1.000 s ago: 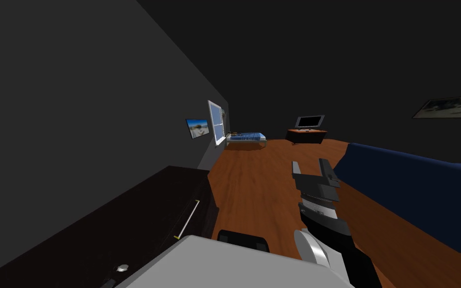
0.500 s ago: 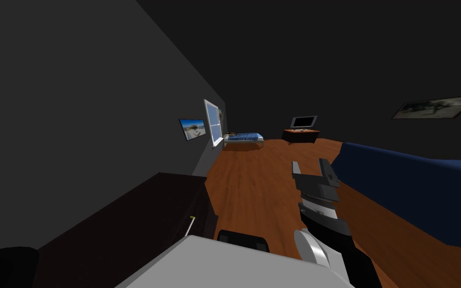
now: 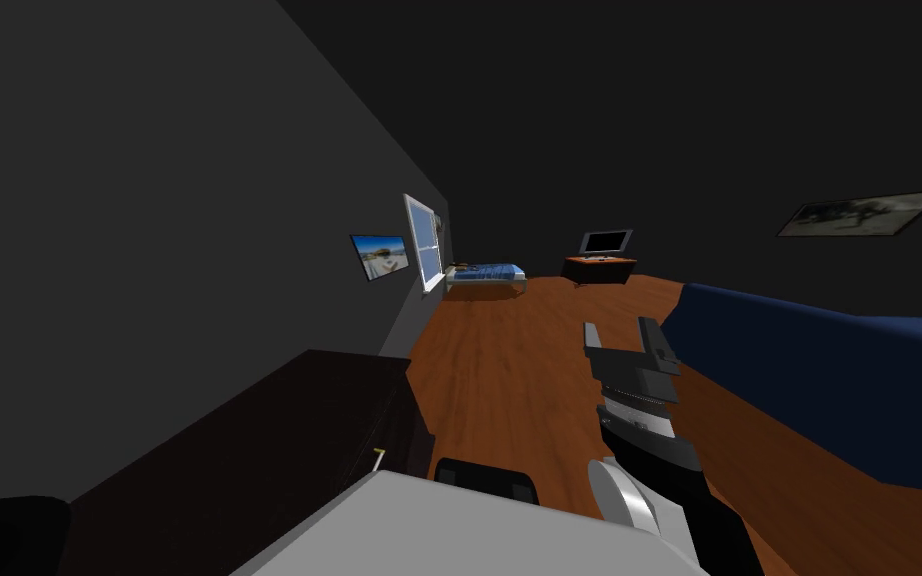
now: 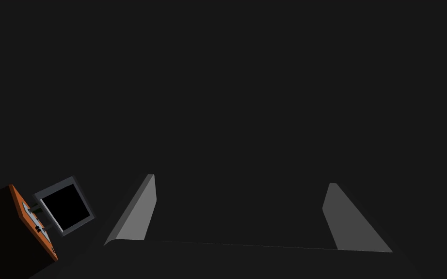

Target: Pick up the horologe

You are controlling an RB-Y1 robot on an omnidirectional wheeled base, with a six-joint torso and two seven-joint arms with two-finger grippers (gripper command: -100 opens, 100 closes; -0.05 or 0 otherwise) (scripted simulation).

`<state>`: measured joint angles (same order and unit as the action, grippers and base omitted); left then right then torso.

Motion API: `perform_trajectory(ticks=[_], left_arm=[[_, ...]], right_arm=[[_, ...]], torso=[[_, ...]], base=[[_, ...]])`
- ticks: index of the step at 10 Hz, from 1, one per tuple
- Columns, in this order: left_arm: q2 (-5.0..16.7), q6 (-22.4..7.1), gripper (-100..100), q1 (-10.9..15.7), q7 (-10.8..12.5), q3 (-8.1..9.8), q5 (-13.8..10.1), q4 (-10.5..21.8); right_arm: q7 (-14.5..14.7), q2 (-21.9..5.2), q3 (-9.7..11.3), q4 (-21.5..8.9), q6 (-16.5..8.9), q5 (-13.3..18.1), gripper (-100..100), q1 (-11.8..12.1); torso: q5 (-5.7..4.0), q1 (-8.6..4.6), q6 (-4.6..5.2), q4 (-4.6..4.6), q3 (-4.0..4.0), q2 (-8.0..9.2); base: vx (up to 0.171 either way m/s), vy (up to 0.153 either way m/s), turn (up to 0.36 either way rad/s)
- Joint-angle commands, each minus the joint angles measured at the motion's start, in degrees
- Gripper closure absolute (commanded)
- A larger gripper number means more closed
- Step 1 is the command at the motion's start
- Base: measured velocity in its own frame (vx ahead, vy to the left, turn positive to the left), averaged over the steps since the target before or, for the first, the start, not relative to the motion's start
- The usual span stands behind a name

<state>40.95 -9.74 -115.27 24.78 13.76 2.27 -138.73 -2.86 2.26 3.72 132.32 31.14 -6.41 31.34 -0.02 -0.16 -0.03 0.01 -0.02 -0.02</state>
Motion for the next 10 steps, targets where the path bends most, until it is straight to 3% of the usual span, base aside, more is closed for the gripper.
perform_trajectory(ticks=[1, 3, 4, 5, 9, 10], left_arm=[[0.1, 0.4, -100, 1.7, -0.3, -0.72, -0.2, 2.0], [0.0, 0.7, -100, 4.0, -0.8, -1.95, -0.3, 4.4], [0.3, 0.5, -100, 3.3, -0.5, -1.41, -0.4, 3.6], [0.3, 0.5, 100, 3.5, -0.5, -1.47, -0.5, 3.8], [0.2, 0.4, 100, 3.4, -0.4, -1.56, -0.5, 3.8], [0.2, 0.4, 0, 3.3, -0.4, -1.56, -0.5, 3.9]], right_arm=[[0.0, 0.0, 0.0, 0.0, 0.0, 0.0, 0, 0.0], [0.0, 0.0, 0.0, 0.0, 0.0, 0.0, 0, 0.0], [0.0, 0.0, 0.0, 0.0, 0.0, 0.0, 0, 0.0], [0.0, 0.0, 0.0, 0.0, 0.0, 0.0, 0, 0.0], [0.0, 0.0, 0.0, 0.0, 0.0, 0.0, 0, 0.0], [0.0, 0.0, 0.0, 0.0, 0.0, 0.0, 0, 0.0]], torso=[[0.0, 0.0, 0.0, 0.0, 0.0, 0.0], [0.0, 0.01, 0.0, 0.0, 0.0, 0.0], [0.01, 0.01, 0.0, 0.0, 0.0, 0.0], [-0.01, -0.01, 0.0, 0.0, 0.02, 0.03], [-0.04, -0.04, 0.07, 0.1, 0.12, 0.16], [-0.02, -0.02, 0.09, 0.12, 0.14, 0.16]], base=[[0.024, 0.001, -0.015], [0.025, 0.001, -0.026], [0.01, 0.001, -0.004], [0.0, 0.0, 0.0], [0.0, 0.0, 0.0], [0.0, 0.0, 0.0]])
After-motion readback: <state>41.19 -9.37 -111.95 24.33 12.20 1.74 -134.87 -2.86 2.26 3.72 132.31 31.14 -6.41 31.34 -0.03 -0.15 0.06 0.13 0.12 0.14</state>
